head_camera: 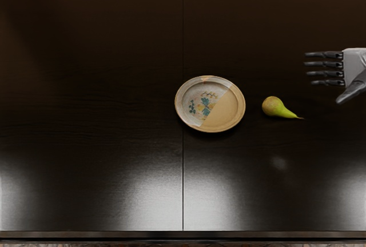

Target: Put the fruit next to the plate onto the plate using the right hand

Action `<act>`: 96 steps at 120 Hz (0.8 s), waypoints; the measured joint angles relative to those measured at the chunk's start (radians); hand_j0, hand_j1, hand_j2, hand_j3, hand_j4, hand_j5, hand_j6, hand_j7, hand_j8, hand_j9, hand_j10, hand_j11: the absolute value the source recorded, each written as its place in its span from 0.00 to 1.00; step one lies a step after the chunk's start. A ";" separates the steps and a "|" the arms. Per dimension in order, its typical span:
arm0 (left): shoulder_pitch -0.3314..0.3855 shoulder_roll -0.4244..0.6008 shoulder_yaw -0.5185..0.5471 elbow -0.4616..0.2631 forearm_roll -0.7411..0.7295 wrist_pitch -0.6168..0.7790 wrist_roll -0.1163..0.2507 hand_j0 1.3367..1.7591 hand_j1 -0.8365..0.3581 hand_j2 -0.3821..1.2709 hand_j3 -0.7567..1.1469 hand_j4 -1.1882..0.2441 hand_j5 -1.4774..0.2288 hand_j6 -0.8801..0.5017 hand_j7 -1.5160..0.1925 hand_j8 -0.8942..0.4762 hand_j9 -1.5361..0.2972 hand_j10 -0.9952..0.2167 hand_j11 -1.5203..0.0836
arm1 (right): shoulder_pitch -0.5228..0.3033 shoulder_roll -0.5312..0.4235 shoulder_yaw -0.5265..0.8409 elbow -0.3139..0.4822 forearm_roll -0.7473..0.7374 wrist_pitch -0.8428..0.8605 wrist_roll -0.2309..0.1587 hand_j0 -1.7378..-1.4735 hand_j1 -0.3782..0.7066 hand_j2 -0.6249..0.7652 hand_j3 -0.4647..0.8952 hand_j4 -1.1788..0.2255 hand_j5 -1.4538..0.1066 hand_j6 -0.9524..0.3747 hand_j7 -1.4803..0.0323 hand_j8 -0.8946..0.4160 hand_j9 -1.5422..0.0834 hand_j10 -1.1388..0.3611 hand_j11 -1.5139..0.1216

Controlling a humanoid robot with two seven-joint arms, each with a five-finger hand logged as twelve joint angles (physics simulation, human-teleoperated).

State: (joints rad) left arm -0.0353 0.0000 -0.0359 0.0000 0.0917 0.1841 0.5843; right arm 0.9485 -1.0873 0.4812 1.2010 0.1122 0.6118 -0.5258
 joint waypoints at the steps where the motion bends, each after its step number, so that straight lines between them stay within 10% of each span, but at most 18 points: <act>1: 0.000 0.000 0.000 0.000 0.000 0.000 0.000 0.76 0.99 0.23 0.40 0.83 0.87 0.63 0.89 0.65 0.84 0.82 0.95 | 0.000 0.000 0.000 0.000 0.000 0.000 0.000 0.30 0.03 0.45 0.34 0.84 0.93 0.72 0.98 0.68 0.95 0.76 0.93; 45: 0.000 0.000 0.000 0.000 0.000 0.000 0.000 0.76 0.99 0.23 0.40 0.83 0.87 0.63 0.89 0.65 0.84 0.82 0.95 | 0.120 0.186 0.001 0.051 -0.218 -0.021 -0.003 0.30 0.03 0.45 0.34 0.84 0.93 0.72 0.98 0.68 0.95 0.76 0.93; 96: 0.000 0.000 0.000 0.000 0.000 0.000 0.000 0.76 0.99 0.23 0.40 0.83 0.87 0.63 0.89 0.65 0.84 0.82 0.95 | 0.130 0.277 -0.029 0.299 -0.689 -0.549 -0.083 0.30 0.03 0.45 0.34 0.84 0.93 0.72 0.98 0.68 0.95 0.76 0.93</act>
State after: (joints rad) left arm -0.0353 0.0000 -0.0359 0.0000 0.0918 0.1841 0.5844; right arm 1.0783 -0.8106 0.4520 1.5005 -0.5769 0.0629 -0.6085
